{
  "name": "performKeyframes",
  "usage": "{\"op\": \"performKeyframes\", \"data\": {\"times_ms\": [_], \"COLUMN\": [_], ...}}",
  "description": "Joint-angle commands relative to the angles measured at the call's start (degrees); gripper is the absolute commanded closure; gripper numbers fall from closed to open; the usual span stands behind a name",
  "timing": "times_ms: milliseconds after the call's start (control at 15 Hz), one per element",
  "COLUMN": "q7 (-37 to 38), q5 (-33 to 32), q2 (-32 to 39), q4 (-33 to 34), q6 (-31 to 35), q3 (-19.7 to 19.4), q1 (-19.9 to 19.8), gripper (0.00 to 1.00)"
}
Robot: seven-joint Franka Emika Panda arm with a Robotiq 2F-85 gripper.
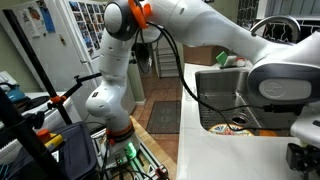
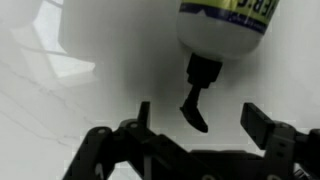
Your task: Place the pump bottle on the right upright
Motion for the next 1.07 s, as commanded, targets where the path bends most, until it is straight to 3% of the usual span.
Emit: {"op": "performKeyframes", "data": {"times_ms": [0, 533, 1000], "q7": [-0.6, -0.3, 0.7], "q5": [1.2, 0.3, -3.4], "q2": [2.4, 3.7, 3.0], "q4": [3.5, 5.6, 5.8], "q6": [-2.8, -4.0, -3.1], "q3": [1.5, 2.0, 0.5], "q1": [-2.3, -3.1, -2.1], "gripper": [0.38, 0.99, 0.96]}}
